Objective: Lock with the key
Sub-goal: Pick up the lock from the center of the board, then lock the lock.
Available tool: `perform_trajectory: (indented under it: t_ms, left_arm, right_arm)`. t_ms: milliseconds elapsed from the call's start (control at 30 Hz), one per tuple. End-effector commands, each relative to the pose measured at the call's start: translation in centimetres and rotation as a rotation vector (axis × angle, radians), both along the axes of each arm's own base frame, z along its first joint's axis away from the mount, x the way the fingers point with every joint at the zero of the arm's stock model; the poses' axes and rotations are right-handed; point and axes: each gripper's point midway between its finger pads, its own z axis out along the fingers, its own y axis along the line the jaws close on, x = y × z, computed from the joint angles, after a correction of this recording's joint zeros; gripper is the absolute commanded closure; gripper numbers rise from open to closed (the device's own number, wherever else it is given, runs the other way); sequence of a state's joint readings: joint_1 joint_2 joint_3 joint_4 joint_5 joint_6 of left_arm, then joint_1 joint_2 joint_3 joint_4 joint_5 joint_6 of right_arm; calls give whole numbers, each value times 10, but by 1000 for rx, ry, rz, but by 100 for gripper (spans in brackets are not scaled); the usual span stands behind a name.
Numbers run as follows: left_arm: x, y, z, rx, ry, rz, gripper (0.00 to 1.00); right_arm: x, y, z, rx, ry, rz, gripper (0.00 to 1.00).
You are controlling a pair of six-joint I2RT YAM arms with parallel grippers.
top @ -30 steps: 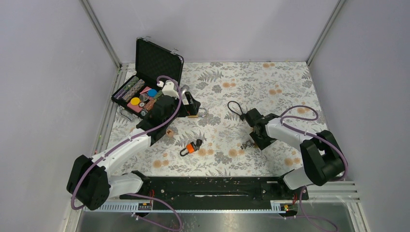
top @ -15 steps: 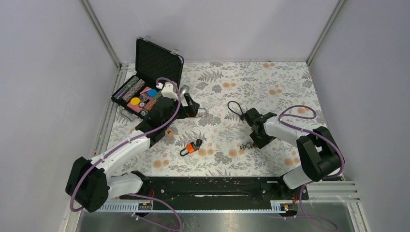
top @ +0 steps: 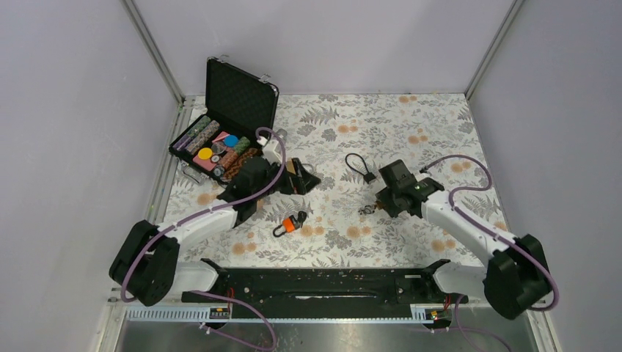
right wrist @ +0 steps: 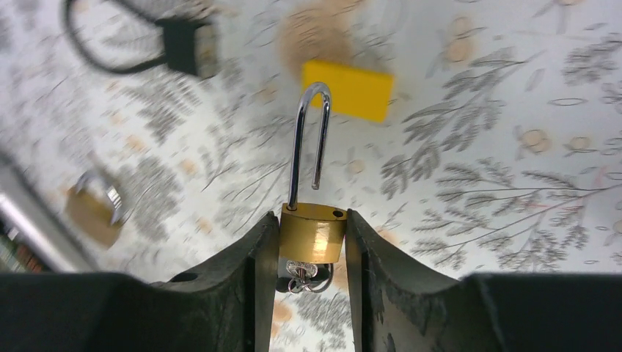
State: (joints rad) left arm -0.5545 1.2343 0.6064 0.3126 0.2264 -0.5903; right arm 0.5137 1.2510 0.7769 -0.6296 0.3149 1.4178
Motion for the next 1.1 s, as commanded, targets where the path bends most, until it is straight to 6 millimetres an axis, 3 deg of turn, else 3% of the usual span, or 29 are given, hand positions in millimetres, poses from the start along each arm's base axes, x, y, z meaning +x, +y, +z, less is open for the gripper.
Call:
perform_trajectory:
  t_ms: [0, 100, 233, 467, 733, 933, 1067]
  left_arm:
    - [-30, -49, 38, -209, -59, -282, 3]
    - [-39, -67, 51, -263, -84, -338, 3]
    - [-49, -94, 66, -268, -146, -380, 3]
    - [-47, -133, 82, -268, -238, -343, 4]
    - [-43, -155, 92, -278, -268, -293, 16]
    - [-33, -155, 98, -299, -286, -209, 23]
    - [-31, -157, 98, -297, -297, -191, 44]
  right_arm:
    - [27, 39, 60, 107, -241, 195, 87]
    - [33, 55, 95, 113, -358, 325, 89]
    - [35, 62, 130, 143, -487, 381, 89]
    - [23, 76, 169, 263, -579, 445, 89]
    - [13, 79, 188, 329, -621, 459, 88]
    - [9, 83, 193, 369, -623, 464, 88]
    - [8, 84, 193, 390, -618, 449, 87]
